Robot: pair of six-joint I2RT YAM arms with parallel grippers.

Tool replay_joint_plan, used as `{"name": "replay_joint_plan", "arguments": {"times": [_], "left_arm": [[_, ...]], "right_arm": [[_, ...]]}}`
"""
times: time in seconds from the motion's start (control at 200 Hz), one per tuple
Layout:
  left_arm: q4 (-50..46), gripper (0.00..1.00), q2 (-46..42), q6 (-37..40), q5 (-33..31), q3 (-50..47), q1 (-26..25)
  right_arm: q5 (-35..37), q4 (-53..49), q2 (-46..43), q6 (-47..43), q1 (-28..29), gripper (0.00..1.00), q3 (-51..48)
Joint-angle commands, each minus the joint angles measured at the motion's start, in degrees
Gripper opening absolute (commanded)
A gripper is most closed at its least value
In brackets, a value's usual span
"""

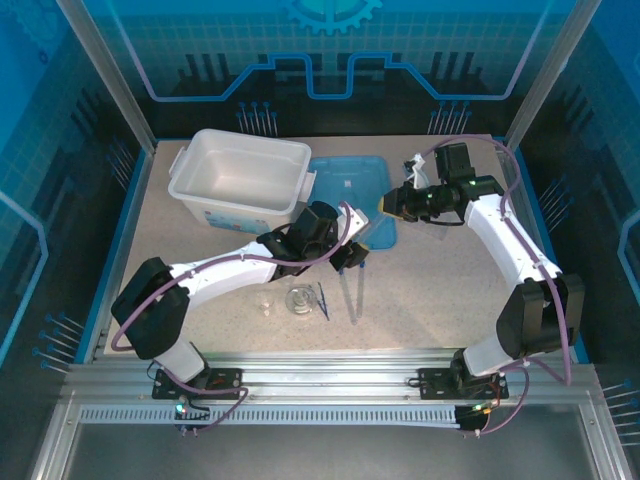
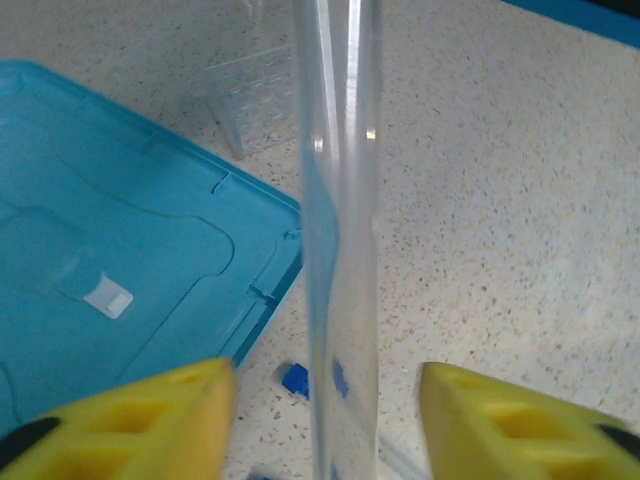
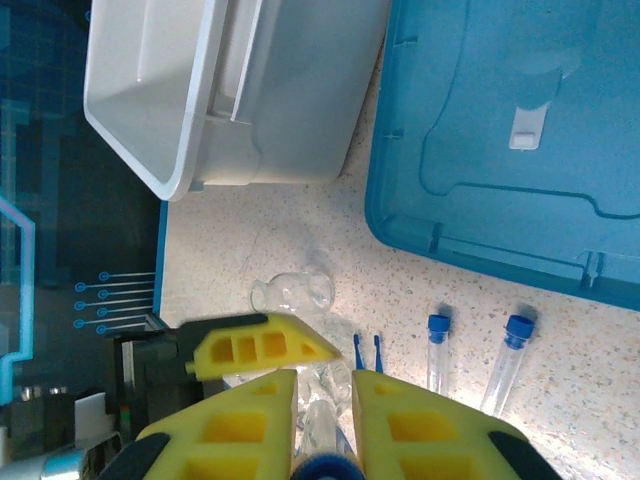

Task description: Organize the chemistry lab equipment

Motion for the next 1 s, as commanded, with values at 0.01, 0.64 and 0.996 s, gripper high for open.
{"name": "replay_joint_plan", "arguments": {"times": [0.01, 0.64, 0.996], "left_arm": [[0.31, 0.69, -2.38, -2.62, -2.67, 1.36, 0.09], [-8.15, 0.99, -3.6, -21.94, 1.13, 5.92, 7.94], [-9.87, 0.99, -4.13, -22.83, 0.9, 4.23, 8.7]], "right_arm": [[2.2, -1.97, -2.9, -0.49, -1.48, 0.05, 0.81], [51.81, 5.31, -3.75, -2.79, 4.71, 0.04, 3.01], [70.09, 17.11, 5.71, -8.83, 7.96, 0.06, 5.25]]}}
